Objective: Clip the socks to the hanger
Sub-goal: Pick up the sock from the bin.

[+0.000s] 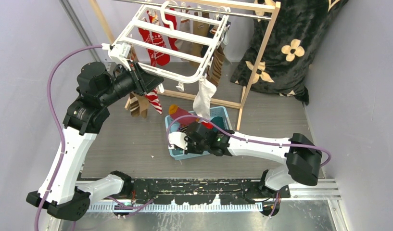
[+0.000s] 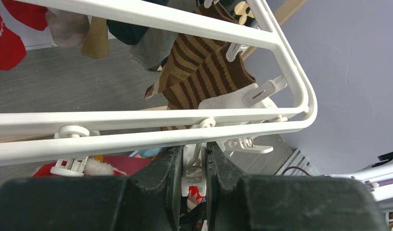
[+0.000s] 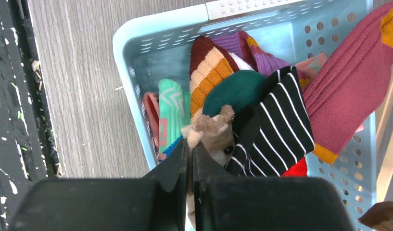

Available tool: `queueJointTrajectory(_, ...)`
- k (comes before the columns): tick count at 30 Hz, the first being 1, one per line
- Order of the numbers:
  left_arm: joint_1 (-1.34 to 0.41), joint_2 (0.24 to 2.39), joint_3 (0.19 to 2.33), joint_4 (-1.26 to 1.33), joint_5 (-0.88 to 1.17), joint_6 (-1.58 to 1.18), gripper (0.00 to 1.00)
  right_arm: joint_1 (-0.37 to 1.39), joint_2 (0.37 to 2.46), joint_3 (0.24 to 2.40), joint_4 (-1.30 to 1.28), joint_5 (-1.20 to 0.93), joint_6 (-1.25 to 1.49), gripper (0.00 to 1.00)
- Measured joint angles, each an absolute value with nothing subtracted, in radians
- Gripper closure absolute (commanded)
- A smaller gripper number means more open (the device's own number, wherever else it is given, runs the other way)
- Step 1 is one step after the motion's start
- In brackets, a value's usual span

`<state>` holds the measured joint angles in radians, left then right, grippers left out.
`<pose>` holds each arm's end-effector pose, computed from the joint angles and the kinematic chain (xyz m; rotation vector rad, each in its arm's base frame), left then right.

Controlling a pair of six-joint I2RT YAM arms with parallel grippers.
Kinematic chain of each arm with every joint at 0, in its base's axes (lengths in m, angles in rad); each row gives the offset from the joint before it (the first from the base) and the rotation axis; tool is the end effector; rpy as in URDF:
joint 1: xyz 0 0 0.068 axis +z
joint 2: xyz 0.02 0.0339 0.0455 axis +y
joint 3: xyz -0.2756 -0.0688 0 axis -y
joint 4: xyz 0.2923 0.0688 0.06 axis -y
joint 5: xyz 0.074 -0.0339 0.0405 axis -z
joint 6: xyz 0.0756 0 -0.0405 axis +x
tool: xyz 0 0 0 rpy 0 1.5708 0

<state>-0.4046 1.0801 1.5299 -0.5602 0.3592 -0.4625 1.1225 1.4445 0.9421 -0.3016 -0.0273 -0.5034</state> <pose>0.2388 -0.1312 0.5217 0.2327 1.7503 -0.9426 0.1603 0.3381 0.1910 -1.7517 1.6395 0.3260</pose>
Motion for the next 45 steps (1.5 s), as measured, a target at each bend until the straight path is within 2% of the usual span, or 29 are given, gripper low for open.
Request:
queueJointTrajectory(8, -0.405, 1.080, 1.527, -0.561, 0.359, -0.463, 1.00, 1.127, 1.419, 0.943, -0.297, 0.010, -0.488, 0.99)
queueJointTrajectory(21, -0.405, 1.080, 1.527, -0.562, 0.359, -0.463, 1.00, 1.127, 1.032, 1.003, -0.255, 0.072, -0.305, 0.99)
queueJointTrajectory(35, -0.405, 1.081, 1.530, -0.562, 0.359, -0.463, 1.00, 1.127, 0.838, 1.141, -0.265, 0.183, -0.186, 0.99)
queueJointTrajectory(39, -0.405, 1.080, 1.530, -0.562, 0.359, -0.466, 1.00, 1.127, 0.823, 1.143, -0.220, 0.186, -0.164, 0.99)
queueJointTrajectory(45, -0.405, 1.080, 1.531, -0.562, 0.359, -0.473, 1.00, 1.132, 0.915, 1.047, 0.013, 0.192, -0.095, 0.99)
